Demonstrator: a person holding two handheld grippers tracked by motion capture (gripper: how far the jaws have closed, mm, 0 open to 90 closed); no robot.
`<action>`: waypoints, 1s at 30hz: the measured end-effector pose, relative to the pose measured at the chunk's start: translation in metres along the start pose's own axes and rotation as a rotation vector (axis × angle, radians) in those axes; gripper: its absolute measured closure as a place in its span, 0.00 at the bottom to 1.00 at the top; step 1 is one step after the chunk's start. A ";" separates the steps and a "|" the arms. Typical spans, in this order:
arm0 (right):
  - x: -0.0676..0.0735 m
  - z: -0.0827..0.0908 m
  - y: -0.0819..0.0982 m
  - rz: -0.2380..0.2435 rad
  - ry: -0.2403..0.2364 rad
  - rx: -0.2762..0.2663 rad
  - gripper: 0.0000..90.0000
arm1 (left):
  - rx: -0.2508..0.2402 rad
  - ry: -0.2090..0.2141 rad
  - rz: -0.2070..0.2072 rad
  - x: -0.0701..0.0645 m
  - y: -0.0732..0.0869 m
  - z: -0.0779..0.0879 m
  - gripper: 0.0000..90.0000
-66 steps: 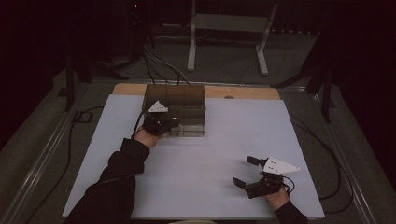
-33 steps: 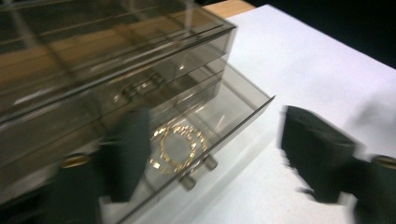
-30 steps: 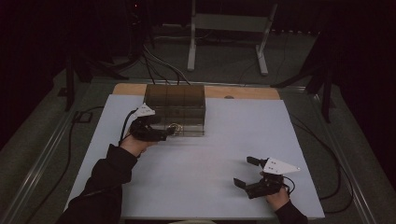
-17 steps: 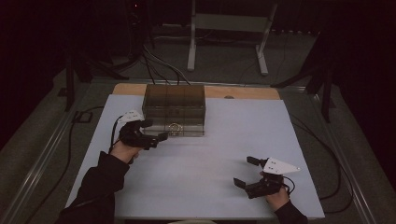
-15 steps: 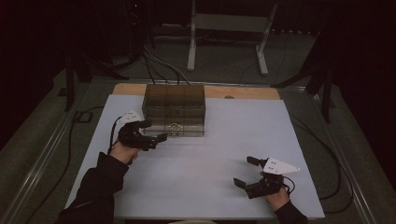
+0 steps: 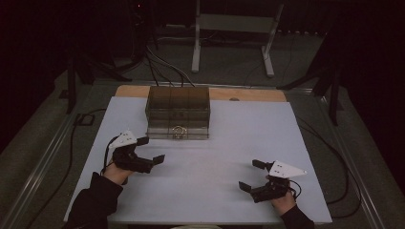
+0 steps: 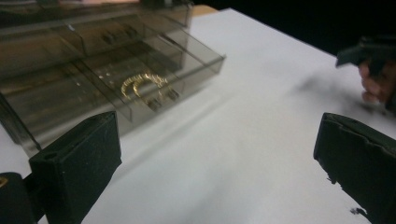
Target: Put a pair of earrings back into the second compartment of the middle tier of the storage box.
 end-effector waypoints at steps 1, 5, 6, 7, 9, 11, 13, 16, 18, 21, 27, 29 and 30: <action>0.000 0.000 0.000 0.001 0.001 0.001 0.00 | 0.001 -0.001 0.000 0.000 0.003 0.001 0.02; 0.000 0.001 0.000 0.004 0.001 -0.001 0.00 | -0.023 0.002 0.025 -0.002 0.017 0.008 0.02; 0.000 0.001 0.000 0.004 0.002 0.001 0.00 | -0.028 0.005 0.026 -0.004 0.020 0.009 0.02; 0.000 0.001 0.000 0.002 0.003 0.000 0.00 | -0.027 0.007 0.027 -0.006 0.022 0.011 0.02; 0.000 0.001 0.000 0.001 0.002 0.001 0.00 | -0.019 0.005 0.020 -0.009 0.026 0.015 0.02; 0.000 0.001 0.000 0.005 0.001 0.001 0.00 | -0.014 0.000 0.013 -0.012 0.028 0.018 0.02; 0.000 0.001 0.000 0.005 0.002 0.003 0.00 | -0.012 -0.009 0.007 -0.014 0.030 0.021 0.02; 0.001 0.001 -0.001 0.005 0.003 0.000 0.00 | 0.001 -0.008 0.003 -0.014 0.037 0.025 0.02; 0.001 0.001 0.000 0.005 0.003 0.002 0.00 | 0.004 -0.020 0.014 -0.015 0.041 0.029 0.02; 0.000 0.001 0.000 0.005 0.004 0.002 0.00 | 0.015 -0.035 -0.012 -0.018 0.046 0.034 0.02; -0.001 0.001 -0.001 0.005 0.006 -0.002 0.00 | 0.005 -0.045 0.031 -0.015 0.053 0.048 0.02; 0.000 0.002 -0.001 0.006 0.004 -0.002 0.00 | -0.003 -0.040 0.056 -0.013 0.055 0.054 0.02; 0.000 0.002 -0.001 0.008 0.005 -0.002 0.00 | -0.004 -0.048 0.064 -0.012 0.056 0.057 0.02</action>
Point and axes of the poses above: each handheld gripper's, and its own axes: z roughly backward along the jaws, y roughly out of its underside, x roughly to its left, the point moved 2 cm from there along -z, roughly forward along the jaws, and after that the axes turned 15 degrees about -x, right-handed, at the moved point
